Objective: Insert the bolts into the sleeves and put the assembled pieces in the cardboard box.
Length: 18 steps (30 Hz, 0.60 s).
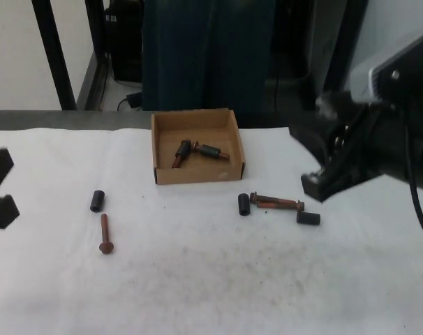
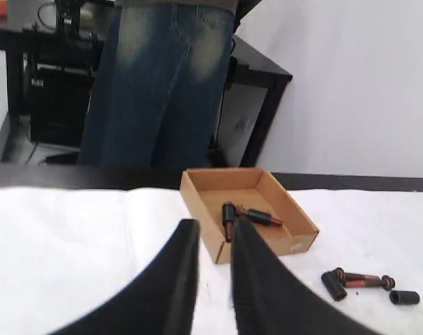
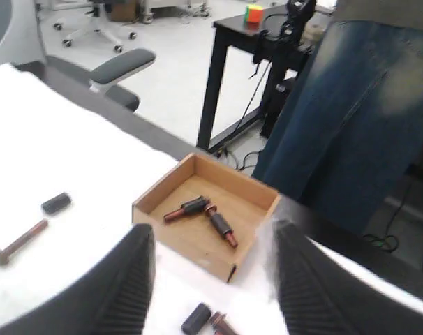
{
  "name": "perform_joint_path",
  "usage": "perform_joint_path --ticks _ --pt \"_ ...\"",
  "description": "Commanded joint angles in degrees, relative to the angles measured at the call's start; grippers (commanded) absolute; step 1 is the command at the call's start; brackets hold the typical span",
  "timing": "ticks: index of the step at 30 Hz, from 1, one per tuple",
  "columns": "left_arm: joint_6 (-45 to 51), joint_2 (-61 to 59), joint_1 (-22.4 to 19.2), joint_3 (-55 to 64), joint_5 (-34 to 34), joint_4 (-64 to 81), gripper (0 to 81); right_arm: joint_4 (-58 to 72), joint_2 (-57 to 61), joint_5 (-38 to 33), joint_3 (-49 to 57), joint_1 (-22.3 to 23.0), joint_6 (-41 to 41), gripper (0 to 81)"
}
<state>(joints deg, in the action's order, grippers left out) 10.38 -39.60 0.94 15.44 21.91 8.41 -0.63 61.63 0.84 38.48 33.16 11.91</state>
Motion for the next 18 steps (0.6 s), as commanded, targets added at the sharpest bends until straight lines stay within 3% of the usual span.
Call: perform_joint_path --ticks 1,7,11,18 --pt "1.25 0.61 0.51 -1.06 1.82 -3.35 16.3 -0.29 -0.34 -0.84 -0.22 -0.11 -0.4 48.9" --pt "1.63 -0.05 0.12 -1.88 1.82 -8.41 16.3 -2.18 0.77 -3.95 -4.21 -0.11 -0.4 48.9" --pt "4.89 -2.21 -1.76 -1.88 1.82 -10.91 16.3 -3.5 4.85 -2.23 -4.39 -0.11 -0.01 48.9" --pt "3.98 -9.06 -6.42 -0.18 1.19 -11.43 16.3 -9.97 14.0 3.0 0.81 -0.51 11.39 48.9"
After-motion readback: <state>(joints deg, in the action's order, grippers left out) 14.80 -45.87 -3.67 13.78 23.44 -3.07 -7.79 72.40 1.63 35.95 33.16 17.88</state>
